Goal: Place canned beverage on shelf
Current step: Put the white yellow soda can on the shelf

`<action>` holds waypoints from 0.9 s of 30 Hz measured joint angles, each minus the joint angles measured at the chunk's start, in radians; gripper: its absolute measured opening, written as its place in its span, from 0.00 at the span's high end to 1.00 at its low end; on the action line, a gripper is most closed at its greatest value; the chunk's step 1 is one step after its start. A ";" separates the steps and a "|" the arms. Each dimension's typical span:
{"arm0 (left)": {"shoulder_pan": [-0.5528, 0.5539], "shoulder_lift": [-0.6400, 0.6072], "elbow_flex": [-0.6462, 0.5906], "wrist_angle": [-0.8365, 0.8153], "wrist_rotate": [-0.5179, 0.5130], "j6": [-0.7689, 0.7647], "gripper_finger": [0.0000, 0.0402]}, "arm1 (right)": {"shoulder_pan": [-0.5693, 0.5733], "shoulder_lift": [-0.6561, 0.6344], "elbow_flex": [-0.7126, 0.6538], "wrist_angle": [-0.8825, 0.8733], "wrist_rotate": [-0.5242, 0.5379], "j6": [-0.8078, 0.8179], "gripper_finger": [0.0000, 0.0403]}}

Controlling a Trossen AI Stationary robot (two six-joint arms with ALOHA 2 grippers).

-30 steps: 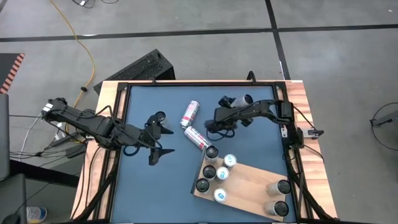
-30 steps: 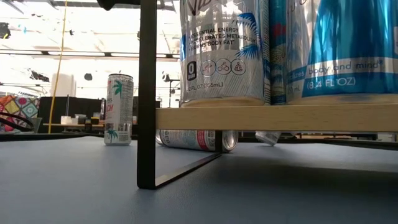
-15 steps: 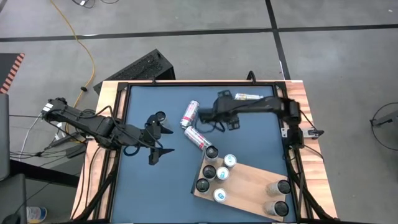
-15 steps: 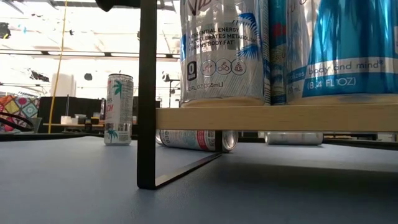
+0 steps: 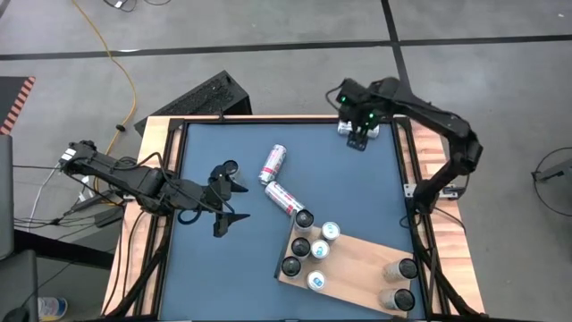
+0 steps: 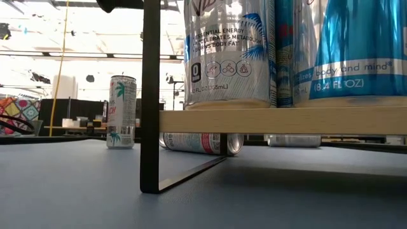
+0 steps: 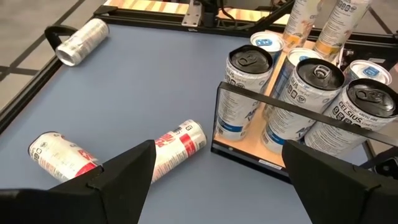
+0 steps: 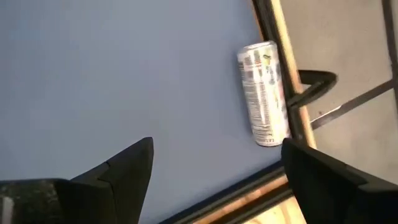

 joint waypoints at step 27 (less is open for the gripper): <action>0.022 0.002 0.000 -0.001 -0.016 0.027 0.16 | -0.434 0.294 0.082 0.117 -0.029 -0.399 0.17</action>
